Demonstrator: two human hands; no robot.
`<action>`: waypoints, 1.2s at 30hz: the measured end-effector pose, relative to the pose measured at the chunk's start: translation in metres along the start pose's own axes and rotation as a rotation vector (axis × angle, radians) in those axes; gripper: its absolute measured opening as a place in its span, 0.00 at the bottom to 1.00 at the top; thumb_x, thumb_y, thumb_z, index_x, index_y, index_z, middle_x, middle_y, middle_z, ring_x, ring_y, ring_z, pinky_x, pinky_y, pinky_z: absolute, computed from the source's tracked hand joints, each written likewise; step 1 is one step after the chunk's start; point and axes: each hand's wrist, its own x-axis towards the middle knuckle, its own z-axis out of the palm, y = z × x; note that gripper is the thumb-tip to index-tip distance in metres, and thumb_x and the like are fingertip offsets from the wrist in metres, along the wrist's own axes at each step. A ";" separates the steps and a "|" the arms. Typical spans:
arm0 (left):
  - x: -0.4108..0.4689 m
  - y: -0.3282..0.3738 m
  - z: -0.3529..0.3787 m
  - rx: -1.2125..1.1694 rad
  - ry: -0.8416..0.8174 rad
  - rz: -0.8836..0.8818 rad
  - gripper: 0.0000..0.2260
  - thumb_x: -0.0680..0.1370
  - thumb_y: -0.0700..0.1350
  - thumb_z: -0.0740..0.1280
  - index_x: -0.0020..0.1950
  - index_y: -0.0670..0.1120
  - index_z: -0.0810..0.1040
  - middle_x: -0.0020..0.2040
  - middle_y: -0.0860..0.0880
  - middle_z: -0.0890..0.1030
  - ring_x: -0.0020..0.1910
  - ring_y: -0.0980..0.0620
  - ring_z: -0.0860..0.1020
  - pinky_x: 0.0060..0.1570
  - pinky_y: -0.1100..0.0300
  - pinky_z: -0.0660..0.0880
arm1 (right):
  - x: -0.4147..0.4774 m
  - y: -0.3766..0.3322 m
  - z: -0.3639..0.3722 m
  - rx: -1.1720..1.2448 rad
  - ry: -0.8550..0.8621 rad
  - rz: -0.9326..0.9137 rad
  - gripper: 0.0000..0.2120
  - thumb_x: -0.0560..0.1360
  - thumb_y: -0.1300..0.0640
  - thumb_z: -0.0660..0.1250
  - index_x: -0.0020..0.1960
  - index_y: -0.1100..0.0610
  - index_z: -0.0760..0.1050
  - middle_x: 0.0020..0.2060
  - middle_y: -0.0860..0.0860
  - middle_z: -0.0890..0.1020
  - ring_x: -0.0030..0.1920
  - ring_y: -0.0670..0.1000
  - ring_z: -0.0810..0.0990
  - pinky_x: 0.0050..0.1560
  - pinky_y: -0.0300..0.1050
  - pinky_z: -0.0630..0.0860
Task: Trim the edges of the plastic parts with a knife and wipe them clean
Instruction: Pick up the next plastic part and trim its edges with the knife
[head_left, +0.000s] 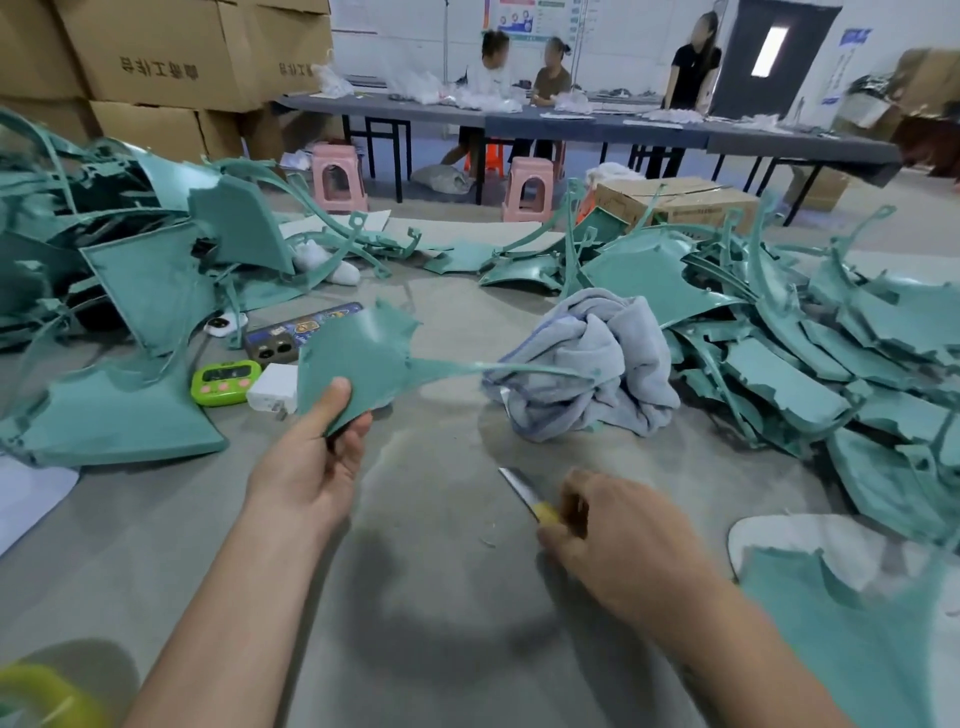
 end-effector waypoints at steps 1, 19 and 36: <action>0.000 -0.001 0.001 0.033 0.000 0.007 0.05 0.76 0.44 0.73 0.40 0.46 0.84 0.30 0.51 0.82 0.24 0.60 0.76 0.21 0.72 0.70 | 0.000 0.000 -0.002 -0.004 -0.007 -0.030 0.14 0.77 0.38 0.65 0.45 0.48 0.69 0.38 0.46 0.77 0.41 0.51 0.78 0.42 0.49 0.74; -0.017 -0.011 -0.002 0.452 -0.241 -0.102 0.12 0.80 0.46 0.69 0.42 0.44 0.89 0.46 0.41 0.87 0.37 0.47 0.85 0.36 0.57 0.82 | 0.006 0.016 -0.024 0.541 0.246 0.052 0.10 0.80 0.60 0.67 0.40 0.56 0.74 0.30 0.51 0.79 0.31 0.46 0.74 0.35 0.42 0.69; -0.017 -0.026 -0.002 0.566 -0.500 0.321 0.25 0.59 0.46 0.65 0.54 0.49 0.87 0.62 0.50 0.83 0.62 0.50 0.80 0.55 0.59 0.78 | 0.046 -0.026 -0.003 1.632 0.051 0.374 0.11 0.80 0.64 0.67 0.40 0.57 0.74 0.27 0.51 0.78 0.25 0.46 0.77 0.27 0.40 0.79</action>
